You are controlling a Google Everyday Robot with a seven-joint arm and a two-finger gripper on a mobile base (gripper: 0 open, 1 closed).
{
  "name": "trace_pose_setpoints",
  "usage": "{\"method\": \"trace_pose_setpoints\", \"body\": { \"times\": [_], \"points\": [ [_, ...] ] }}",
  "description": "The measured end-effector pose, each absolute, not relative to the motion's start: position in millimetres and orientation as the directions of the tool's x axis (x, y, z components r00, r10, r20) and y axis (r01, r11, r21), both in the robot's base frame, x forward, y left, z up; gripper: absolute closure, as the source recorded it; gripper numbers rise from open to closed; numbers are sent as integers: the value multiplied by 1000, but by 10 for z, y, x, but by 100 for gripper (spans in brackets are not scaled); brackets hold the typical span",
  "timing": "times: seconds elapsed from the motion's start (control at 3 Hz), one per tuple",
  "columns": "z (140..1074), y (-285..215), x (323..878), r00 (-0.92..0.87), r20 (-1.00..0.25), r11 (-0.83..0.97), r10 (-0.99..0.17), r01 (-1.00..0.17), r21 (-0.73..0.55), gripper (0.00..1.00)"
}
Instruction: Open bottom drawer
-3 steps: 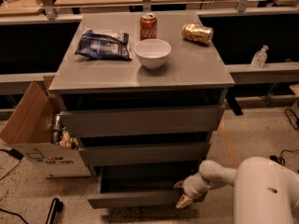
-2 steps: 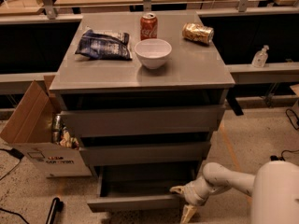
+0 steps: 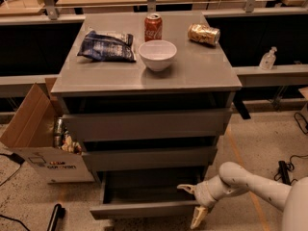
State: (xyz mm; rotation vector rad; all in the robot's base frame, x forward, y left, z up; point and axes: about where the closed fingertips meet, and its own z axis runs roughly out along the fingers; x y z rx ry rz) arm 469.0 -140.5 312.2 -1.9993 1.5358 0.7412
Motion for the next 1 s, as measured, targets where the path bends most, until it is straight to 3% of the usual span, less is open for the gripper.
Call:
{"method": "trace_pose_setpoints", "body": {
  "times": [0.33,1.0],
  "points": [
    [3180,-1390,4917,194,-693,-213,-694,-975,-60,28],
    [2866,-1265,5364,72,-677,-98,-732,-995,0,74]
  ]
}}
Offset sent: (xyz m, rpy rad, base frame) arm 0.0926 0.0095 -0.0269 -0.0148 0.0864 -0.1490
